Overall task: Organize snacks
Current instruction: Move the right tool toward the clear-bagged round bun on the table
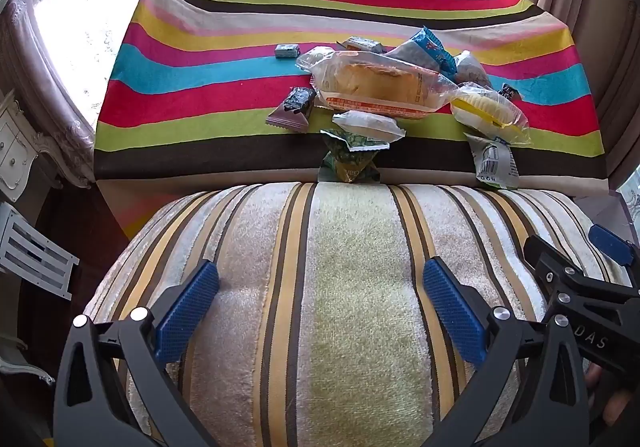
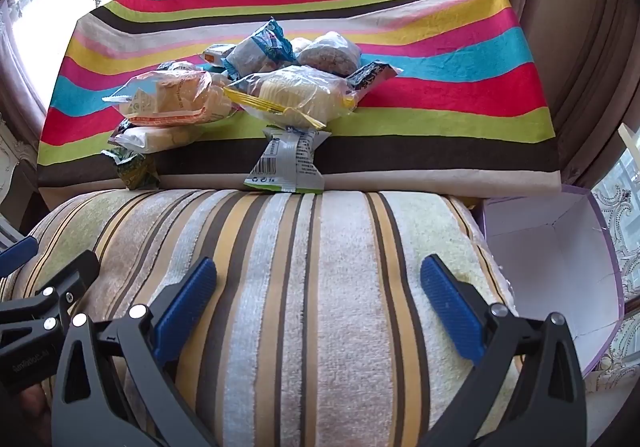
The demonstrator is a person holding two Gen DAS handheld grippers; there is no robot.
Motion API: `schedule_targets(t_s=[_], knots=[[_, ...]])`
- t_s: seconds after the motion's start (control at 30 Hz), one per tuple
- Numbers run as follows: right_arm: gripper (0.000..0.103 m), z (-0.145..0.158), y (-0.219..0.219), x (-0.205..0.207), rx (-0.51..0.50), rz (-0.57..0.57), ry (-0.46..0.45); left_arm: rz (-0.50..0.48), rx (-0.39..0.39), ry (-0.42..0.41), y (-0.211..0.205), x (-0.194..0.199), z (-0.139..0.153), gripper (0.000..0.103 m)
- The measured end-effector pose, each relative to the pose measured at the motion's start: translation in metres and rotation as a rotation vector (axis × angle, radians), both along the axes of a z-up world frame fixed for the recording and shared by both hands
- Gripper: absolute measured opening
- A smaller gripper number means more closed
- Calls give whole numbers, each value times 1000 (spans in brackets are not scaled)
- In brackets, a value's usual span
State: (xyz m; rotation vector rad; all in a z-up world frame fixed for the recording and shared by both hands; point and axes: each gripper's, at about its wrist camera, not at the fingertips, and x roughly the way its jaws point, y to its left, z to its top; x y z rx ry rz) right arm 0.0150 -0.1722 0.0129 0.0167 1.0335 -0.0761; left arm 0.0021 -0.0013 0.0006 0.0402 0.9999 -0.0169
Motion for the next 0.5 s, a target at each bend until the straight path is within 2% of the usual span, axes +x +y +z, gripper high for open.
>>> schedule_targets(t_s=[0.3, 0.4, 0.5], knots=[[102, 1, 2, -2, 16, 3, -2, 9, 21, -8, -1, -1, 7, 99], [102, 3, -1, -1, 44, -2, -7, 28, -12, -16, 5, 3, 11, 99], [102, 9, -6, 4, 73, -24, -34, 34, -75, -84, 13, 8, 24, 98]])
